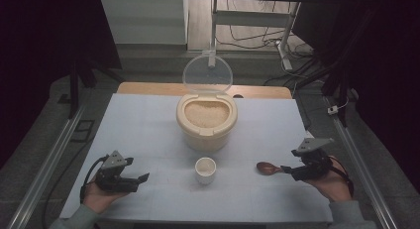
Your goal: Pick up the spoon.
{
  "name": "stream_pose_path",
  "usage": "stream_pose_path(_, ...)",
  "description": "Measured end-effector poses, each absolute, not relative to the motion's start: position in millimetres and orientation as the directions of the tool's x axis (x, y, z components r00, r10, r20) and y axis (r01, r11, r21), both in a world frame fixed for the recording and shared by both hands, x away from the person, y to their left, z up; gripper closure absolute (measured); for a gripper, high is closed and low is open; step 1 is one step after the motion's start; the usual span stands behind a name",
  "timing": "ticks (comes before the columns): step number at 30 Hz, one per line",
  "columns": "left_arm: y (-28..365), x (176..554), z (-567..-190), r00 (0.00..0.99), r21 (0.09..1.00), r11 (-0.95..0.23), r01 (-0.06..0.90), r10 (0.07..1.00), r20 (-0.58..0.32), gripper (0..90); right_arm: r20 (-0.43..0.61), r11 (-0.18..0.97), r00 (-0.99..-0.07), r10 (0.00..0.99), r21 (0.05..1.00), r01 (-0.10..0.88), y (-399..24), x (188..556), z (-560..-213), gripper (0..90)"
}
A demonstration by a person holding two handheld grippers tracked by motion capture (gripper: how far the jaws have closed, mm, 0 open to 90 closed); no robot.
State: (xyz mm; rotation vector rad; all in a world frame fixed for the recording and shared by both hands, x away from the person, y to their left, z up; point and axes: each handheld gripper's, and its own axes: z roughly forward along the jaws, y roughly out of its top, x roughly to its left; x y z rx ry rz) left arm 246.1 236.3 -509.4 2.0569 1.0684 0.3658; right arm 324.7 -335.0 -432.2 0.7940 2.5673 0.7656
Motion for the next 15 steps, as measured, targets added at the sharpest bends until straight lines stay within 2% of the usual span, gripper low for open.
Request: stream_pose_path(15,236,246,-513,0.616,0.732,-0.366,0.575,0.782,-0.093,15.7,-0.132,0.788,-0.814,0.566,0.377,0.487,-352,346,-454,29.5)
